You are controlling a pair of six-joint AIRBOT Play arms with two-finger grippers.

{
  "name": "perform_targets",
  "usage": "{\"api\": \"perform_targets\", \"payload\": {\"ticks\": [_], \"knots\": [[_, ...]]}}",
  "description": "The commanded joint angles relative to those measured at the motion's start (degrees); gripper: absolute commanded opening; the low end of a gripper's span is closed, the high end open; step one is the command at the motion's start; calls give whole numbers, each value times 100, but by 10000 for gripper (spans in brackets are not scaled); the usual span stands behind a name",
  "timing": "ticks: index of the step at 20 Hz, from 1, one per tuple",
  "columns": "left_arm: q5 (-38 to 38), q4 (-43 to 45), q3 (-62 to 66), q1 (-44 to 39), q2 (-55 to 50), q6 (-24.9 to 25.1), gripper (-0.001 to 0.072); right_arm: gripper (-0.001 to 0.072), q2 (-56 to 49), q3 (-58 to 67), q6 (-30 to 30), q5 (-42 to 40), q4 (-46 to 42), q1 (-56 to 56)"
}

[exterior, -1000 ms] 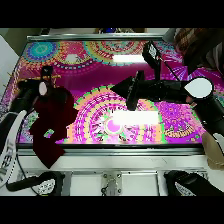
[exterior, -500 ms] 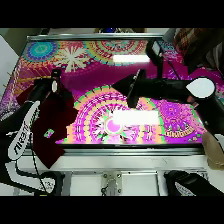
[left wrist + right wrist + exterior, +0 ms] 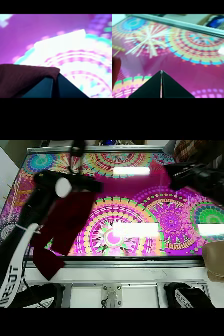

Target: Fold the clothes and pants, and hang the long-sleeved shirts on hangers.

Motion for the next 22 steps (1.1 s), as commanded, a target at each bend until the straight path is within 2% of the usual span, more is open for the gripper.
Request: {"api": "perform_targets", "payload": {"ticks": [1, 2, 3, 4, 5, 7, 10, 12, 15, 17, 20, 22], "knots": [[809, -188, 85, -1322, -48, 238, 23, 18, 212, 2, 629, -48, -256, -551], [962, -188, 85, -1541, -208, 304, 35, 18, 223, 2, 629, 9, -260, -573], [1071, -186, 85, -1655, -341, 323, 276, 18, 223, 2, 629, 103, -258, -595], [1126, -195, 87, -1661, -439, 291, 573, 18, 221, 2, 629, 197, -258, -595], [1084, -195, 87, -1558, -466, 122, 627, 17, 223, 2, 629, 278, -258, -595], [754, -210, 85, -1084, -448, -264, 627, 17, 221, 2, 629, 376, -260, -595], [-271, -345, -326, 39, -442, -662, 627, 17, 214, 2, 632, 404, -258, -590], [-289, -1051, -1222, 925, -448, -662, 627, 17, 199, 0, 632, 520, -256, -590], [-44, -2092, -2039, 1705, -691, -640, 627, 18, 173, -2, 632, 752, -256, -590], [35, -2940, -2365, 1956, -962, -372, 627, 18, 160, -9, 632, 837, -254, -588], [90, -4159, -2465, 1908, -1381, 433, 627, 18, 103, -11, 632, 940, -254, -590], [188, -4352, -2428, 1738, -1596, 566, 627, 18, 72, -13, 634, 1012, -249, -588]]}}
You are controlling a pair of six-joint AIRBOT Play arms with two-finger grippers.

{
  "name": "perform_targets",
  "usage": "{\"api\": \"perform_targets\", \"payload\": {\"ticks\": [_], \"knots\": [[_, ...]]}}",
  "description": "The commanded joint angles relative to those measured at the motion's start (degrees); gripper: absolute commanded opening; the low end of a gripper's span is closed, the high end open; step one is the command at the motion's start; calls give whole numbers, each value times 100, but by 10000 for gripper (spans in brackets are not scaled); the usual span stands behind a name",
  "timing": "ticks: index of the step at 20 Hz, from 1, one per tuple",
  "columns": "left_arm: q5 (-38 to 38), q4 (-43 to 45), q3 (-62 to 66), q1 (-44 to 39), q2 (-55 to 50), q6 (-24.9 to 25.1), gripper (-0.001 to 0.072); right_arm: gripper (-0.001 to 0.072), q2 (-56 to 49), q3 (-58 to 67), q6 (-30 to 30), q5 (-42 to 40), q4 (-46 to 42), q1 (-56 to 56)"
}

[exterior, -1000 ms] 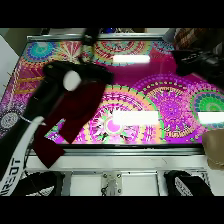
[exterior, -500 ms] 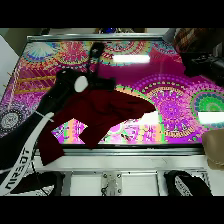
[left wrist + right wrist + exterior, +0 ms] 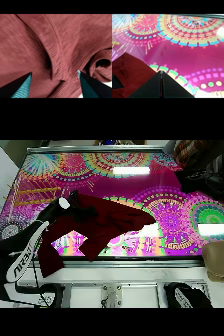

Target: Fold the clothes and pants, and hang the long-sleeved shirts on hangers.

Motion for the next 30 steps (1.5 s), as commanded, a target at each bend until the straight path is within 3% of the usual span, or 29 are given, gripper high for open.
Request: {"api": "perform_targets", "payload": {"ticks": [1, 3, 4, 5, 6, 11, 14, 17, 20, 23, 24, 26, 30], "knots": [[85, -901, -35, -118, -444, 446, 627, 18, -50, -2, 2, 157, 7, -2], [94, -1049, 173, -282, -605, 446, 625, 18, -50, -2, 0, 162, 7, -2], [151, -1152, 313, -369, -627, 446, 541, 17, -50, -2, 0, 164, 7, -2], [190, -1150, 485, -448, -621, 444, 221, 18, -44, -2, 0, 164, 7, -2], [133, -1145, 743, -542, -616, 442, 21, 18, -42, 0, 0, 142, 4, -2], [-144, -1119, 1672, -1687, 105, 761, 22, 17, 229, 2, 0, -684, -114, -90], [562, -686, 1823, -2817, 461, 881, 22, 18, 463, 0, 4, -975, -170, -243], [1582, 400, 1864, -3611, 400, 881, 22, 18, 586, 0, 90, -896, -201, -341], [1482, 1657, 2201, -3517, 164, 597, 23, 17, 599, 0, 122, -728, -216, -337], [988, 2017, 2800, -2647, -146, 138, 23, 17, 584, 0, 151, -470, -234, -337], [715, 1996, 3018, -2343, -321, 90, 50, 17, 573, 0, 153, -404, -232, -337], [-175, 1639, 3563, -1757, -785, 98, 697, 18, 529, 0, 153, -358, -232, -337], [-1333, 1617, 3971, -1071, -872, 33, 697, 17, 492, -2, 151, -356, -232, -337]]}}
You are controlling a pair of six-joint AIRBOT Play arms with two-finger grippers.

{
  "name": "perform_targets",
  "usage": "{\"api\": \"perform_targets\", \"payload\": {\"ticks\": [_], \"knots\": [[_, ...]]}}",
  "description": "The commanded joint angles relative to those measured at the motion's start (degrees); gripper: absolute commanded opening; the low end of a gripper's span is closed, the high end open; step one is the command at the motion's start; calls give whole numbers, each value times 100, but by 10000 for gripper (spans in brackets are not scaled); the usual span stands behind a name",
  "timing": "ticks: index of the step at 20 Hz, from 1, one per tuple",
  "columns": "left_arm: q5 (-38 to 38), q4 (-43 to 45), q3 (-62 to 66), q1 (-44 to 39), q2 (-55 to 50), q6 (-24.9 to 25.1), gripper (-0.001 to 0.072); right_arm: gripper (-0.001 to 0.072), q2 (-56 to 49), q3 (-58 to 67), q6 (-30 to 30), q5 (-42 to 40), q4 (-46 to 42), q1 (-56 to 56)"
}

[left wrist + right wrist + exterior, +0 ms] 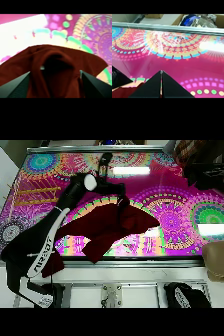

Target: Fold the clothes and pants, and hang the long-sleeved shirts on hangers.

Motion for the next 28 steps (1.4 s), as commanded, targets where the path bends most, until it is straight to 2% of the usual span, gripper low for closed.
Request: {"api": "perform_targets", "payload": {"ticks": [1, 5, 7, 11, 14, 17, 22, 23, 24, 26, 27, 28], "knots": [[-1023, 7, 146, 529, 9, -90, 697, 18, -24, -2, -2, 81, 0, -2], [-977, 763, -1064, 116, 413, -146, 697, 18, -24, -2, 0, 350, 2, 0], [-824, 872, -1530, -249, 391, -245, 697, 17, -24, -2, -2, 457, 0, 0], [-531, 1097, -1825, -973, 380, -247, 697, 17, -24, -4, -2, 503, 0, 0], [-605, 2216, -1777, -1403, 380, -562, 697, 18, -24, -4, -2, 514, 2, 0], [-323, 3257, -1958, -1635, 378, -1023, 697, 17, -24, -7, -2, 601, 0, 0], [-181, 3228, -2024, -1644, 116, -1147, 696, 18, -26, -13, -2, 713, -2, -2], [-179, 3244, -2022, -1641, 74, -1167, 609, 18, -24, -20, -2, 715, -2, -2], [-173, 3270, -2022, -1596, 72, -1193, 418, 17, -24, -31, -2, 737, 0, -2], [-208, 3268, -2009, -1469, 85, -1290, 114, 17, -24, -111, 0, 807, -44, 0], [-334, 3265, -1947, -1388, 90, -1292, 22, 17, -24, -188, 26, 844, -74, 0], [-560, 3265, -1777, -1272, 92, -1290, 22, 16, -24, -304, 245, 839, -155, 2]]}}
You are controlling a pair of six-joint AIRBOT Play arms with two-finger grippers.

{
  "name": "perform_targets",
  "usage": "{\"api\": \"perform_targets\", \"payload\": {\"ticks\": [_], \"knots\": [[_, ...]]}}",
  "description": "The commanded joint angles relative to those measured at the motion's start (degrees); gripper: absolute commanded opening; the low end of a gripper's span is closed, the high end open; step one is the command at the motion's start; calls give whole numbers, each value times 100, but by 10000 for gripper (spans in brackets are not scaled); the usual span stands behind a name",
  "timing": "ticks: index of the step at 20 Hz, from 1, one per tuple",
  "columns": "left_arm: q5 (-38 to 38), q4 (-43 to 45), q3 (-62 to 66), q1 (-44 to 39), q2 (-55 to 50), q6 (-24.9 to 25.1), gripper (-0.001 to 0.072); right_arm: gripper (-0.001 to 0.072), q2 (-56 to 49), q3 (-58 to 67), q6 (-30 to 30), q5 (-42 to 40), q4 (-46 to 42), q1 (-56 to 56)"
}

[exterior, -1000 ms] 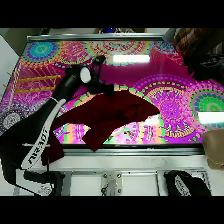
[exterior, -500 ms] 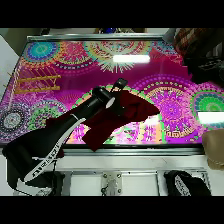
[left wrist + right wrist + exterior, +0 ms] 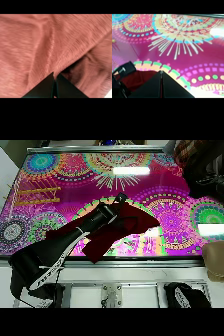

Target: Fold the clothes and pants, and hang the long-sleeved shirts on hangers.

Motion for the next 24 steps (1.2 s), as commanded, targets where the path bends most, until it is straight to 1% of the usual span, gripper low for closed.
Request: {"api": "perform_targets", "payload": {"ticks": [1, 2, 4, 8, 9, 10, 11, 12, 13, 14, 15, 17, 18, 20, 21, 24], "knots": [[-516, 48, 400, 282, -7, -76, 22, 16, -7, -289, 498, 59, -238, 33], [-693, 17, 658, 380, 46, -66, 22, 16, -20, -422, 752, 55, -487, 118], [-763, -157, 1104, 511, 208, 17, 23, 16, -125, -667, 1427, 7, -1224, 509], [-876, -894, 1818, 588, 308, 424, 22, 15, -706, -892, 3067, -612, -2710, 1888], [-922, -892, 1902, 570, 302, 442, 22, 17, -949, -892, 3477, -811, -2839, 2214], [-935, -887, 1926, 542, 304, 442, 22, 32, -1204, -892, 3696, -970, -2835, 2479], [-977, -885, 1926, 527, 304, 442, 22, 164, -1447, -892, 3729, -1067, -2830, 2669], [-1064, -885, 1926, 527, 302, 439, 22, 452, -1703, -892, 3740, -1137, -2739, 2822], [-1143, -885, 1923, 527, 299, 439, 22, 602, -1928, -892, 3971, -1187, -2605, 2907], [-1187, -885, 1923, 529, 299, 442, 22, 607, -2140, -892, 4245, -1211, -2420, 2964], [-1193, -885, 1923, 533, 299, 442, 22, 605, -2310, -892, 4382, -1215, -2288, 2990], [-1165, -885, 1926, 538, 299, 439, 23, 605, -2542, -892, 4454, -1213, -2124, 3040], [-1158, -883, 1926, 538, 299, 442, 22, 592, -2583, -892, 4463, -1207, -2072, 3069], [-1156, -887, 1926, 538, 299, 439, 22, 588, -2586, -892, 4577, -1237, -2098, 3163], [-1145, -892, 1926, 538, 299, 439, 23, 587, -2601, -892, 4741, -1281, -2199, 3213], [-1152, -896, 1926, 538, 299, 439, 22, 585, -2767, -892, 5630, -1456, -2723, 3292]]}}
